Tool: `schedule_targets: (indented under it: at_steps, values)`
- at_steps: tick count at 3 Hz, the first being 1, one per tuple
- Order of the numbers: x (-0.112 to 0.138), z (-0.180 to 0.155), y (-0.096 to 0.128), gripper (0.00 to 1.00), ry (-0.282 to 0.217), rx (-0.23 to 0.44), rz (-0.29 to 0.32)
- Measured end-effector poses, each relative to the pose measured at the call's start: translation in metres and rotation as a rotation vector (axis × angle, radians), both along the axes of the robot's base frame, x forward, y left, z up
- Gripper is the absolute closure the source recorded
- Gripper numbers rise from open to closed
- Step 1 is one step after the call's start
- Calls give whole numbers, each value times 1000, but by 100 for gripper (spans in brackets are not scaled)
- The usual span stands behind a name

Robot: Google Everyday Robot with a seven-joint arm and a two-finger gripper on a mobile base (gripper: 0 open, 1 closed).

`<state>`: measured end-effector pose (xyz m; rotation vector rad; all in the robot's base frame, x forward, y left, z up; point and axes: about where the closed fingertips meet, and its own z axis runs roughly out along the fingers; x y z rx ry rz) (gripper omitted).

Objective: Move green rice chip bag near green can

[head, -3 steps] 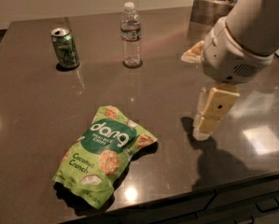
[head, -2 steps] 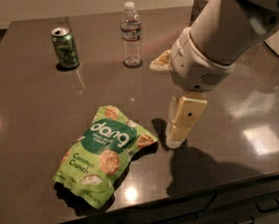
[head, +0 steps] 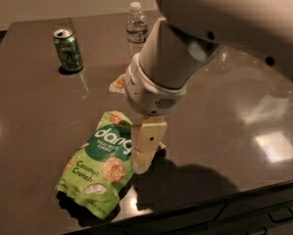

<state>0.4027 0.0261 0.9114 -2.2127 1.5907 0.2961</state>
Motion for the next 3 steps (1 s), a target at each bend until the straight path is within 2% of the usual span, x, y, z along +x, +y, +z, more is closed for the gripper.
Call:
schedule_targets:
  at_steps: [2,3]
  values:
    - [-12,-35,23,0,18,-70,73]
    - [-14,-44,29,15,54,-71,85]
